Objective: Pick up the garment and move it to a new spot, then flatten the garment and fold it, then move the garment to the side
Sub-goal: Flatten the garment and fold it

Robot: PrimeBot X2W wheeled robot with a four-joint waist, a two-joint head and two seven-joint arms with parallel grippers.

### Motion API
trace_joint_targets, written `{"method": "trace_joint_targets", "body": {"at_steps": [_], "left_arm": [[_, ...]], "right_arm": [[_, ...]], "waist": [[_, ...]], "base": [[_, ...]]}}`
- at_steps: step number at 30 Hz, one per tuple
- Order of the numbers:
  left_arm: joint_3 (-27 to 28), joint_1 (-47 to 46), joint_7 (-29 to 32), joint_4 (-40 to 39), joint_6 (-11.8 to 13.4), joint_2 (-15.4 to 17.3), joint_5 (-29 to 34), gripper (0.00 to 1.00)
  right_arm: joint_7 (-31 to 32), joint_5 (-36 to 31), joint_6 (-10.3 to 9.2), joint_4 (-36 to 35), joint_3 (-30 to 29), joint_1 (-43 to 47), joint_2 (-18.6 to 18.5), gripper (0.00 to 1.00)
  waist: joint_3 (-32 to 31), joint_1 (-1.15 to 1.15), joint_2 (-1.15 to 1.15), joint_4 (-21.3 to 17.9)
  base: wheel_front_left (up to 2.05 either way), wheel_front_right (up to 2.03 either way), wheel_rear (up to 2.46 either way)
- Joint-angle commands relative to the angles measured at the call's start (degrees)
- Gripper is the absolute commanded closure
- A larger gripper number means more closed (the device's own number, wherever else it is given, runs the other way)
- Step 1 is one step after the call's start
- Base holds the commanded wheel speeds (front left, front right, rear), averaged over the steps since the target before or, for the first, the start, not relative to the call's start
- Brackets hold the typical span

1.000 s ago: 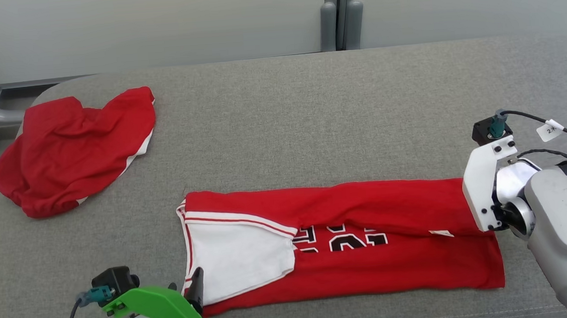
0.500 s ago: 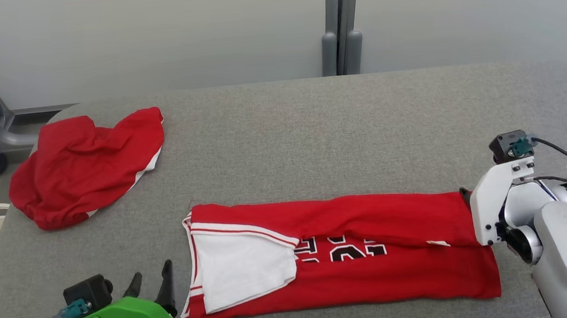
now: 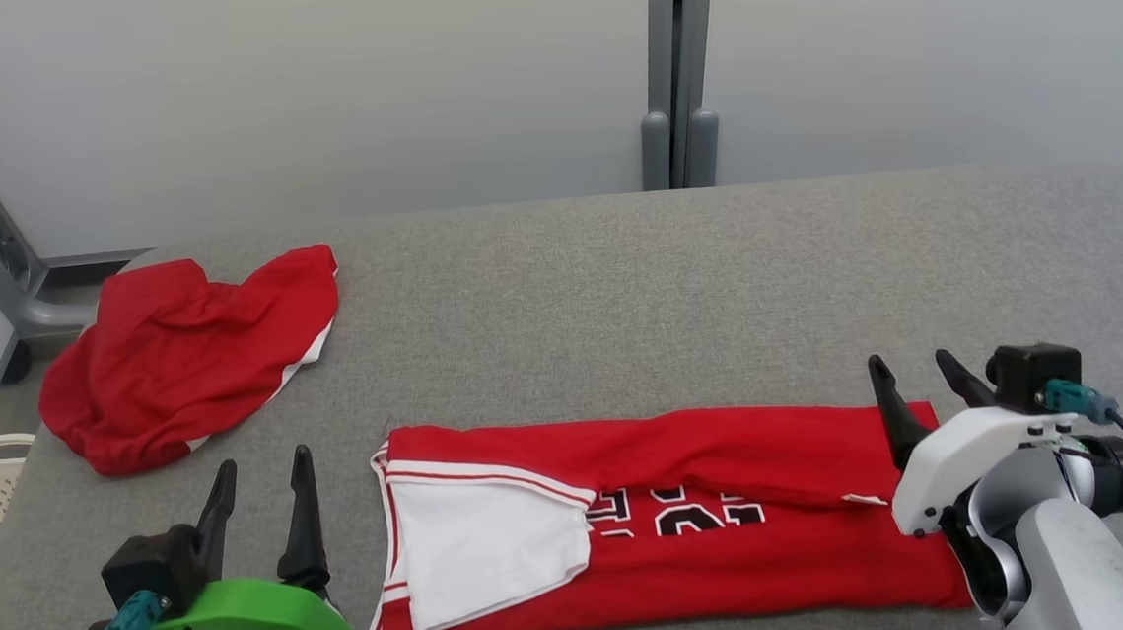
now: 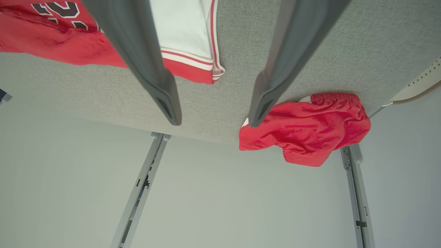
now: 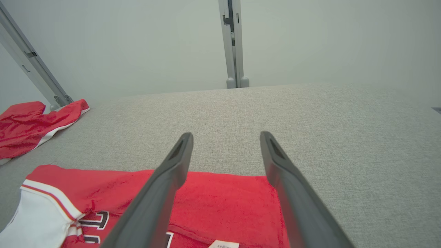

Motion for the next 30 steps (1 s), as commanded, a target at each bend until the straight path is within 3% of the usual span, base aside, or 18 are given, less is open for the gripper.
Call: {"method": "trace_joint_targets", "body": {"at_steps": [1,4,10,21,26,30], "left_arm": [[0.6,0.9,-0.3,-0.1,1.0,-0.3,1.9,0.00],[0.8,1.9,-0.4,0.3,1.8,-0.7,4.4,0.00],[0.9,3.9,-0.3,2.3,0.7,-1.6,5.8,0.00],[-0.4,5.9,0.6,4.9,0.1,-1.2,5.2,0.00],[1.7,7.4,0.2,2.8,1.0,-1.9,3.3,0.00],[3.5,8.6,0.0,0.1,-0.3,-2.0,1.7,0.00]], "right_arm": [[-3.1,0.6,-0.04,-0.3,-0.5,1.6,0.3,0.00],[-7.4,0.7,-0.04,-0.6,-0.7,2.9,0.9,0.00],[-11.9,0.5,-0.04,-1.1,-1.5,5.5,1.3,0.00],[-12.1,4.2,-0.04,-0.5,0.3,9.0,1.3,0.00],[-13.0,6.0,-0.04,0.6,1.5,9.8,1.3,0.00],[-13.8,7.3,-0.04,1.2,1.4,9.8,1.3,0.00]], "waist": [[-0.5,0.00,0.00,-0.2],[-1.1,0.00,0.00,-0.5],[-2.3,0.00,0.00,-1.1],[-3.2,0.00,0.00,-2.1],[-3.3,0.00,0.00,-2.1],[-3.3,0.00,0.00,-1.6]], "base": [[0.00,0.00,0.00],[0.00,0.00,0.00],[0.00,0.00,0.00],[0.00,0.00,0.00],[0.00,0.00,0.00],[0.00,0.00,0.00]]}}
